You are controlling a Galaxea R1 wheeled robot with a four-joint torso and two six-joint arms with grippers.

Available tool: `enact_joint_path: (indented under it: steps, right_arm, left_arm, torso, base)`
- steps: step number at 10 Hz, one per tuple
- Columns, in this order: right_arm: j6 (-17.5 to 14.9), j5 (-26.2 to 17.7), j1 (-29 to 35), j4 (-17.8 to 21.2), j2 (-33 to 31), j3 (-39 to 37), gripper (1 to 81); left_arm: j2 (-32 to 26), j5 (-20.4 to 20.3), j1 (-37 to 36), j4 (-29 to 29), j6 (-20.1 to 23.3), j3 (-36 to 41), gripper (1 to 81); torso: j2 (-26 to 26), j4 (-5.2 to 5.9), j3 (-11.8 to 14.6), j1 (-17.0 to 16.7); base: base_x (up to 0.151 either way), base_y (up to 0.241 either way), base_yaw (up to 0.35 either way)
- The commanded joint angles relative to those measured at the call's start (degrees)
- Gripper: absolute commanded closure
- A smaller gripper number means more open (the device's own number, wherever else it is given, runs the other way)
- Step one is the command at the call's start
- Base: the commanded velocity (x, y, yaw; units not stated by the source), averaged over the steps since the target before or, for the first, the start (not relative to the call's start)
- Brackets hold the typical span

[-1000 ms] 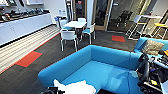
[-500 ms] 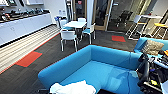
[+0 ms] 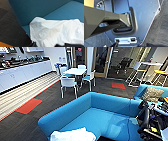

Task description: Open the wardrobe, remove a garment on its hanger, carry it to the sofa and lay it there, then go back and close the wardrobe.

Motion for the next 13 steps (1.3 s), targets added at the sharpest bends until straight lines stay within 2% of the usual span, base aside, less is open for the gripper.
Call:
enact_joint_path:
  steps: [1,3,5,7,8,13]
  right_arm:
    - [0.0,-3.3,0.7,0.1,0.1,0.5,1.0]
    - [0.2,-3.3,0.9,0.1,0.1,0.4,1.0]
    - [0.3,-3.3,1.2,0.1,0.1,0.3,1.0]
    - [0.3,-3.3,1.5,0.1,0.0,0.3,1.0]
    - [0.3,-3.3,1.6,0.1,0.0,0.2,1.0]
    - [0.3,-3.4,1.9,0.1,-0.2,0.3,1.0]
  left_arm:
    - [4.3,-3.3,4.8,4.0,-0.3,-2.5,1.0]
    - [6.6,-4.4,10.5,12.5,-0.3,-2.5,1.0]
    - [7.1,-6.8,15.5,16.3,-0.4,-2.5,1.0]
    - [7.3,-11.0,20.5,20.8,-0.3,-2.5,1.0]
    - [8.1,-11.4,22.7,23.3,-0.4,-2.7,1.0]
    - [11.2,-11.5,28.4,23.1,-0.1,-2.8,1.0]
  torso:
    - [0.0,0.0,0.0,0.0]
    - [0.0,0.0,0.0,0.0]
    - [0.0,0.0,0.0,0.0]
    - [0.0,0.0,0.0,0.0]
    - [0.0,0.0,0.0,0.0]
    - [0.0,0.0,0.0,-0.1]
  base:
    - [0.0,0.0,0.0]
    - [0.0,0.0,0.0]
    - [0.0,0.0,0.0]
    - [0.0,0.0,0.0]
    - [0.0,0.0,0.0]
    - [0.0,0.0,0.0]
